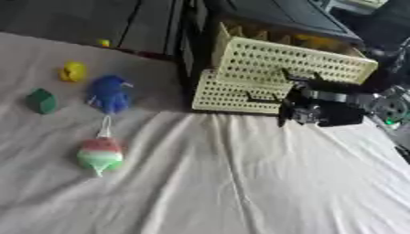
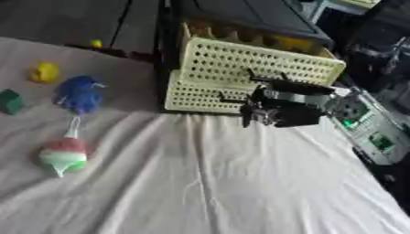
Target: Pick up objects from table and place into drawer.
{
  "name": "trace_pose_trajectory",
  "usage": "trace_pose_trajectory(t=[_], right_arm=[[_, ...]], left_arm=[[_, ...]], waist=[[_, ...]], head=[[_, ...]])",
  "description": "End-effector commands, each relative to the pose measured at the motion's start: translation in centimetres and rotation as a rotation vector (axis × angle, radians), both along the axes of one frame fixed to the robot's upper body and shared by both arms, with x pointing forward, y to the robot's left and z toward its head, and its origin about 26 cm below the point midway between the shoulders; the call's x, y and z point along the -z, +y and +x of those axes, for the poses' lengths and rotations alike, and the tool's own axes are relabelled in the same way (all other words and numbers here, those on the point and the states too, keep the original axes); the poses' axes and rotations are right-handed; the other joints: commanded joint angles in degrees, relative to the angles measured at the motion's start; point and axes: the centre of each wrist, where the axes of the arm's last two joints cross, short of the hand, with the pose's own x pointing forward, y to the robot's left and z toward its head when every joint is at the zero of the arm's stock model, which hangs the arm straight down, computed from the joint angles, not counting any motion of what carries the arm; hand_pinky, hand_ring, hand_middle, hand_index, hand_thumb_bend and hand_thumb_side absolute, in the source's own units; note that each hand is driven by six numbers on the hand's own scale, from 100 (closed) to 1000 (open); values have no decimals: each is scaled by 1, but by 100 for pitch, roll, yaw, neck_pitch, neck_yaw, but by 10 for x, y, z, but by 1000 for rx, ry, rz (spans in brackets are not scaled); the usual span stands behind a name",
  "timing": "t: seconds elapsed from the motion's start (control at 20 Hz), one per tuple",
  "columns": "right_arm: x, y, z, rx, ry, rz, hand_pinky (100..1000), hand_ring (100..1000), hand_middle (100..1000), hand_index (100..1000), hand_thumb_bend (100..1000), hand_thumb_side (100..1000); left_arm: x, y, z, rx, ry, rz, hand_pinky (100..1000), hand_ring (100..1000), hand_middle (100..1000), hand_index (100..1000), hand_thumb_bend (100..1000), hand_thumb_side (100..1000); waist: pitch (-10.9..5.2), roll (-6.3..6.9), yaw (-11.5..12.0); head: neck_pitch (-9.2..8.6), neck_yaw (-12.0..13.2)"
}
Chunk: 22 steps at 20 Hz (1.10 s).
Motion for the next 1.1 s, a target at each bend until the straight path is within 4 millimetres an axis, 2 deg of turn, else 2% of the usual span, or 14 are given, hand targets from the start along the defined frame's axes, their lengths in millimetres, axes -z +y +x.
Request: trace_pose_trajectory(t=[0.05,0.5,0.7,0.75,0.95,1.1], right_arm=[[-23,-5,-16,15,-69,-24,100,145,301,596,100,1000],[-26,-6,-18,34,-109,-12,100,151,310,597,100,1000],[-29,-8,-19,42,-162,8,100,162,353,605,100,1000],[-29,-8,-19,45,-170,11,100,165,388,610,100,1000],[-26,-10,-17,60,-179,15,100,180,480,660,100,1000],[-26,-10,-16,63,-190,18,100,189,507,684,100,1000]], left_arm=[[-4,-1,-4,9,-20,11,643,709,646,968,100,994],[-5,-2,-4,16,-20,13,645,709,646,969,100,996],[-5,-3,-4,18,-17,14,645,708,646,969,100,998],[-5,-3,-4,19,-17,15,645,708,646,970,100,998],[-5,-4,-4,25,-17,16,645,707,647,970,100,1000],[-5,-4,-4,26,-17,18,646,707,647,970,100,999]], waist=[[-141,48,-34],[-123,36,-34],[-96,38,-54],[-92,38,-55],[-69,41,-44],[-60,48,-45]], head=[[-73,-20],[-123,-35],[-131,-34],[-133,-36],[-171,-47],[-180,-59]])
